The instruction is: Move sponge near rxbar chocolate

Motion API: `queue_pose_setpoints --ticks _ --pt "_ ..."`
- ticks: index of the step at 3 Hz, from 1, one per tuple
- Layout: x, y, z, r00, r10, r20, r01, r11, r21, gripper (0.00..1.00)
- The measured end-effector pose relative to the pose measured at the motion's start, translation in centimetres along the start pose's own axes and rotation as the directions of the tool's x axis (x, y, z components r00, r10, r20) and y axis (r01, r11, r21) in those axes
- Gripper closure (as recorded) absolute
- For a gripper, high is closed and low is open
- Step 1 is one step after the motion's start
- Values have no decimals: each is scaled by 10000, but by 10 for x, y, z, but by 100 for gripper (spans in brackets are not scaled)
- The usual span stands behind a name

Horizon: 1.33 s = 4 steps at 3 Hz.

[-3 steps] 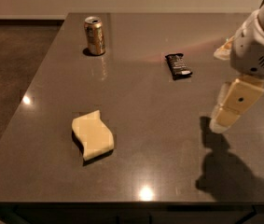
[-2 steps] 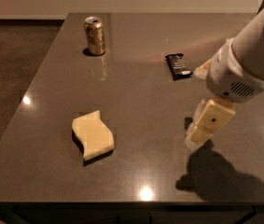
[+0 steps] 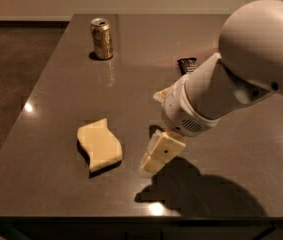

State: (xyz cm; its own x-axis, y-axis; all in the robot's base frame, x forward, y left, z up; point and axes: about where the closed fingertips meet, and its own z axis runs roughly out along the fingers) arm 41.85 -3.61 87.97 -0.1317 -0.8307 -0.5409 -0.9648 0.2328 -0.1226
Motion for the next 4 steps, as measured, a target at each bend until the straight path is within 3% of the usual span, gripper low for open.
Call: queue_pose_setpoints --ticks 2,3,4 --pt "-46 33 52 9949 -896 463 931 9925 -792 0" --pt "-56 37 74 9952 -870 449 914 9899 -1080 2" --pt "-60 37 82 9963 -761 396 801 9904 -1130 24"
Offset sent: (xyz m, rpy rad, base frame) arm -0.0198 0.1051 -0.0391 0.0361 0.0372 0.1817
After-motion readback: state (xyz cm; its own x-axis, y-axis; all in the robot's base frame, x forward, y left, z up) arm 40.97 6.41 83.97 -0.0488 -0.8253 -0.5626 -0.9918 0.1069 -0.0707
